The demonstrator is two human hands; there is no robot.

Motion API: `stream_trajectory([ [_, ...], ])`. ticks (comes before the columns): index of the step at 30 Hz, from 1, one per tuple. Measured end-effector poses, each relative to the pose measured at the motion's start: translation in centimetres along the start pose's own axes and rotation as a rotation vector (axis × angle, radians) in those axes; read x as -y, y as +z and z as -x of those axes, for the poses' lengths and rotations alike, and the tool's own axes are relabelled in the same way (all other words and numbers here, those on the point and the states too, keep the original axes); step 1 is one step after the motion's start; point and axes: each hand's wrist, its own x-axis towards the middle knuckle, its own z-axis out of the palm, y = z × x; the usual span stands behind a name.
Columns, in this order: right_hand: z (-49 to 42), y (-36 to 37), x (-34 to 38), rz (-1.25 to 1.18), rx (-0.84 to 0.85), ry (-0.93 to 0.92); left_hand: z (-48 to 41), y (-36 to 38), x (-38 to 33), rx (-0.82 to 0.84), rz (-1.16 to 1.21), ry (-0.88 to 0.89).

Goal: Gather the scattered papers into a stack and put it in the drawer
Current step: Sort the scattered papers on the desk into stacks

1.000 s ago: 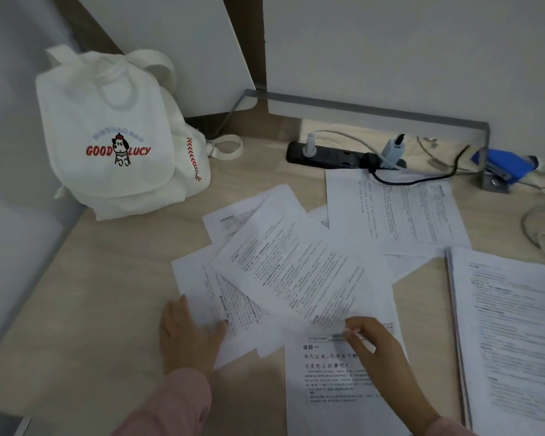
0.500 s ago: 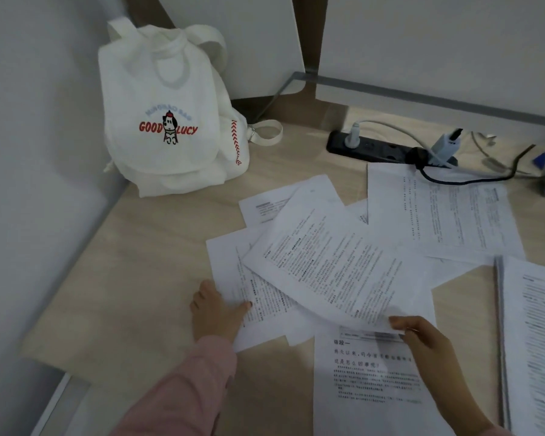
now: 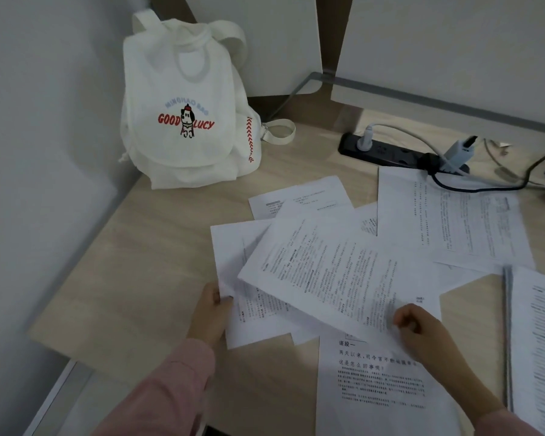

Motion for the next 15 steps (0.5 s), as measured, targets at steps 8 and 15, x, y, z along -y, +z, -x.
stream_trajectory([
  [8,-2.8,1.3,4.0,0.221,0.064,-0.252,0.1,-1.0,0.1,-0.019,0.094,-0.034],
  [15,-4.3,2.8,4.2,0.365,0.04,-0.358,0.7,-0.7,0.1,0.033,0.001,0.041],
])
